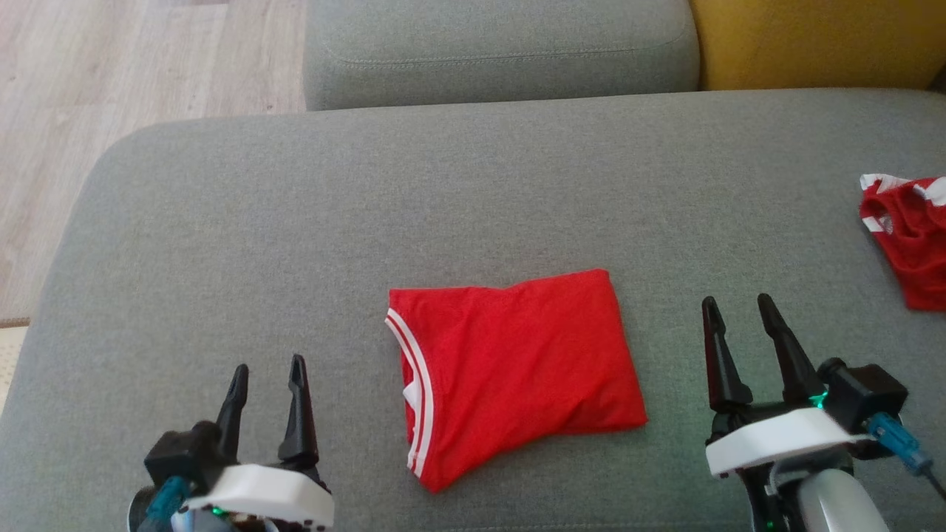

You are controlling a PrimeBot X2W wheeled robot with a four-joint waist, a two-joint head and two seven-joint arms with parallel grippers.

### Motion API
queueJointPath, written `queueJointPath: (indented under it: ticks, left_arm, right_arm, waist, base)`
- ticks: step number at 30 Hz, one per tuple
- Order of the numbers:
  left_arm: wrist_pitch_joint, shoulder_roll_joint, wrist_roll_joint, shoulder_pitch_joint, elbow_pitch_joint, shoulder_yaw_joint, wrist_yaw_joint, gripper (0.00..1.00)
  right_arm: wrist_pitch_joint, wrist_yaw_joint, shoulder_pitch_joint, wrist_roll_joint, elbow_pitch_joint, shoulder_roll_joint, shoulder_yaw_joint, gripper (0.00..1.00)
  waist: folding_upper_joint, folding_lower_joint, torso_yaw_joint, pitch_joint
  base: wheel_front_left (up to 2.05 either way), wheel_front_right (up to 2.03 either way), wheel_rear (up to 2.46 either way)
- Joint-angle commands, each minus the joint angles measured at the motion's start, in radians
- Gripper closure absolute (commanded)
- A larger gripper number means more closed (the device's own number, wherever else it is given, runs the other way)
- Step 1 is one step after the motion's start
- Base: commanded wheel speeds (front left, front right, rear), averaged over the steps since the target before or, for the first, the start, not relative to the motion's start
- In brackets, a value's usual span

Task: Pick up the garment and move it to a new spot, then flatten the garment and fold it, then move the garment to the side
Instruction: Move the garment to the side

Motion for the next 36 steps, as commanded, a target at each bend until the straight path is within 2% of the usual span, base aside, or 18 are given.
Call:
queueJointPath:
  ticks: [1,17,22,26,27,36]
  left_arm:
    - [-0.013,-0.002,0.016,-0.021,-0.025,0.045,-0.008,0.00]
    - [-0.013,-0.018,0.036,-0.025,-0.009,0.061,-0.033,0.00]
    - [-0.013,-0.023,0.041,-0.021,-0.009,0.058,-0.037,0.00]
    - [-0.013,-0.028,0.041,-0.020,-0.015,0.060,-0.038,0.00]
    - [-0.013,-0.030,0.041,-0.025,-0.024,0.064,-0.038,0.00]
    - [-0.013,-0.038,0.055,-0.060,-0.090,0.086,-0.037,0.00]
  right_arm:
    - [-0.003,-0.001,-0.029,-0.003,-0.033,-0.002,0.020,0.00]
    - [0.028,-0.001,-0.034,-0.033,-0.026,-0.002,0.021,0.00]
    - [0.121,-0.001,-0.044,-0.046,-0.003,-0.002,0.023,0.00]
    - [0.229,-0.001,-0.079,-0.080,0.018,-0.002,0.014,0.00]
    - [0.287,-0.001,-0.101,-0.090,0.040,-0.002,0.014,0.00]
    - [0.465,-0.001,-0.207,-0.040,0.171,-0.016,0.017,0.00]
  waist:
    - [0.0000,0.0000,0.000,0.001]
    - [0.0000,0.0000,0.006,0.004]
    - [0.0000,0.0000,0.024,0.001]
    - [0.0000,0.0000,0.050,0.012]
    - [0.0000,0.0000,0.065,0.028]
    - [0.0000,0.0000,0.146,0.124]
  base:
    - [0.00,0.00,0.00]
    - [0.00,0.00,0.00]
    - [0.00,0.00,0.00]
    - [0.00,0.00,0.00]
    - [0.00,0.00,0.00]
    - [0.00,0.00,0.00]
